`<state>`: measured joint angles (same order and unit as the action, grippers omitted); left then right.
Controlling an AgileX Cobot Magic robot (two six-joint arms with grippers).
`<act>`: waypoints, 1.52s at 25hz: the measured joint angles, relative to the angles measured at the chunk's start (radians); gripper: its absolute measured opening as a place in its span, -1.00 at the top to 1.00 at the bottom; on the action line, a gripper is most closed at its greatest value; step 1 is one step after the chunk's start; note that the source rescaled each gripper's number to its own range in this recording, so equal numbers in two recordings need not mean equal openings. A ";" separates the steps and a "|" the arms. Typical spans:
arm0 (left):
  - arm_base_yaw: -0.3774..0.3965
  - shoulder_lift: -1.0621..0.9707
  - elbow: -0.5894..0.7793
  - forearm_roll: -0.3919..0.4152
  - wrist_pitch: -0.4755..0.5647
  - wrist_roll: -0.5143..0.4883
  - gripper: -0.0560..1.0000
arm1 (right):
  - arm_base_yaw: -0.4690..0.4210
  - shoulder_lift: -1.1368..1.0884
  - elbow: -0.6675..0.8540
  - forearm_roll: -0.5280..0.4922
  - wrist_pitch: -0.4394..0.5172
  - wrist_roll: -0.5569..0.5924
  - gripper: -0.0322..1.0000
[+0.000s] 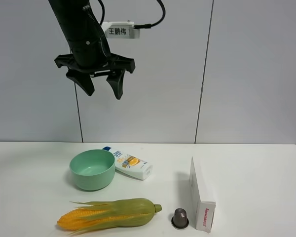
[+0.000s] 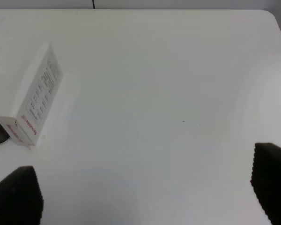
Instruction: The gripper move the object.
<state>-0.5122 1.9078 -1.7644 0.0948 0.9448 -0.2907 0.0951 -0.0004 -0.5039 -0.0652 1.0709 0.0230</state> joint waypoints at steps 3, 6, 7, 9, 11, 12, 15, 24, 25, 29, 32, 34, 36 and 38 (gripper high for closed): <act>0.022 -0.050 0.032 0.000 0.001 0.000 -0.20 | 0.000 0.000 0.000 0.000 0.000 0.000 -1.00; 0.050 -0.102 0.101 -0.001 -0.009 0.001 -0.20 | 0.000 0.000 0.000 0.000 0.000 0.000 -1.00; 0.064 -0.122 0.135 -0.002 -0.019 0.004 -0.20 | 0.000 0.000 0.000 0.000 0.000 0.000 -1.00; 0.097 -0.160 0.215 -0.001 -0.044 0.008 -0.20 | 0.000 0.000 0.000 0.000 0.000 0.000 -1.00; 0.130 -0.206 0.292 -0.001 -0.083 0.012 -0.20 | 0.000 0.000 0.000 0.000 0.000 0.000 -1.00; 0.149 -0.226 0.333 -0.001 -0.101 0.014 -0.20 | 0.000 0.000 0.000 0.000 0.000 0.000 -1.00; 0.208 -0.294 0.442 0.009 -0.158 0.019 -0.20 | 0.000 0.000 0.000 0.000 0.000 0.000 -1.00; 0.383 -0.566 0.742 0.075 -0.189 0.114 -0.20 | 0.000 0.000 0.000 0.000 0.000 0.000 -1.00; 0.405 -0.610 0.779 0.077 -0.191 0.119 -0.20 | 0.000 0.000 0.000 0.000 0.000 0.000 -1.00; 0.477 -0.811 0.934 0.079 -0.194 0.127 -0.20 | 0.000 0.000 0.000 0.000 0.000 0.000 -1.00; 0.531 -0.989 1.044 0.079 -0.192 0.129 -0.20 | 0.000 0.000 0.000 0.000 0.000 0.000 -1.00; 0.564 -1.110 1.103 0.078 -0.173 0.130 -0.20 | 0.000 0.000 0.000 0.000 0.000 0.000 -1.00; 0.583 -1.238 1.137 0.074 -0.125 0.130 -0.20 | 0.000 0.000 0.000 0.000 0.000 0.000 -1.00; 0.591 -1.349 1.151 0.072 -0.059 0.130 -0.20 | 0.000 0.000 0.000 0.000 0.000 0.000 -1.00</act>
<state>0.0791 0.5585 -0.6139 0.1667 0.8857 -0.1609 0.0951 -0.0004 -0.5039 -0.0652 1.0709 0.0230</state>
